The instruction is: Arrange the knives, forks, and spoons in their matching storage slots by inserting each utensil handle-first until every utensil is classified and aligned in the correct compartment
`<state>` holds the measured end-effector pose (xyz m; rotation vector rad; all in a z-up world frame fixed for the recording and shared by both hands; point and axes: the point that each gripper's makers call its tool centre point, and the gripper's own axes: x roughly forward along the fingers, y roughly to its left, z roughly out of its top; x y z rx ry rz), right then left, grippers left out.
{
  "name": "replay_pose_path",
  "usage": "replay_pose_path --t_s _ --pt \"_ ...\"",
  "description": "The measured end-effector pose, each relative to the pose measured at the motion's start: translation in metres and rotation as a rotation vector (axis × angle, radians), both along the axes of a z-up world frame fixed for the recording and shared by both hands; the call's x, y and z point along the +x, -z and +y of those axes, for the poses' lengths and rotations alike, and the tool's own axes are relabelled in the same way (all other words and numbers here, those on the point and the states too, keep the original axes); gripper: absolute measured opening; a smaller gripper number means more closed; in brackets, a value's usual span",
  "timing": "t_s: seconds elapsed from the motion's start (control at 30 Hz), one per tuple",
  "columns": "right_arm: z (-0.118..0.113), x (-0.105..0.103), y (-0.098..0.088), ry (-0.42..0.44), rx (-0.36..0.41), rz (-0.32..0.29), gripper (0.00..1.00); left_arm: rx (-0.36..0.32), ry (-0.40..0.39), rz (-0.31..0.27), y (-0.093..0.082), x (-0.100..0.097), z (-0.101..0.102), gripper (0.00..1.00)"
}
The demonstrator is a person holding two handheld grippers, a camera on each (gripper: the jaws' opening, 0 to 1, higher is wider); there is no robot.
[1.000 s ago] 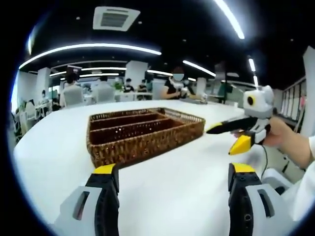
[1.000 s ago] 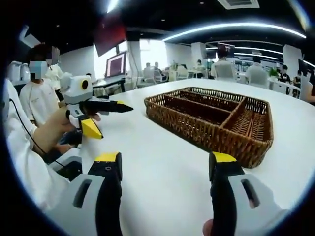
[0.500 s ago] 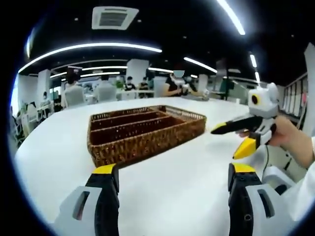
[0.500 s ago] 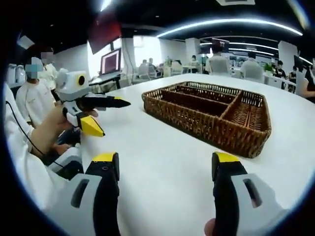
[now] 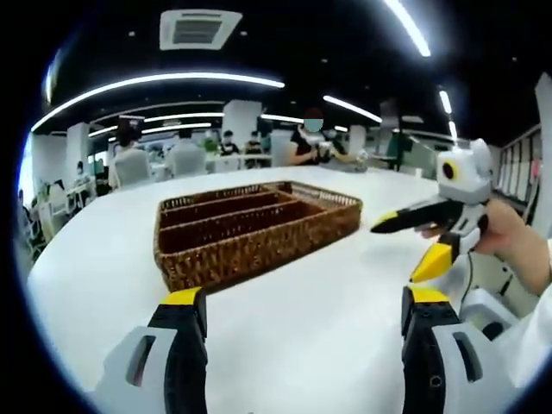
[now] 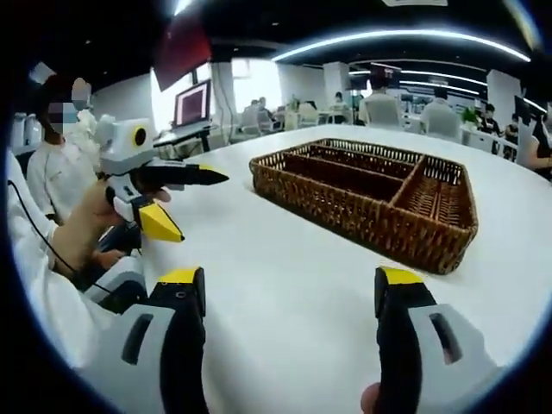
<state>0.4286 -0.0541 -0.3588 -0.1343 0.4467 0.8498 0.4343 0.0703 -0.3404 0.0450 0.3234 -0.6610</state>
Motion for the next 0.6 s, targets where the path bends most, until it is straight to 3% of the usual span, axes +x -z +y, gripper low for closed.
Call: replay_pose_path --t_s 0.6 --pt "-0.0011 -0.002 0.0035 0.004 -0.007 0.011 0.86 0.003 -0.006 0.008 0.0017 -0.0002 -0.0017 0.97"
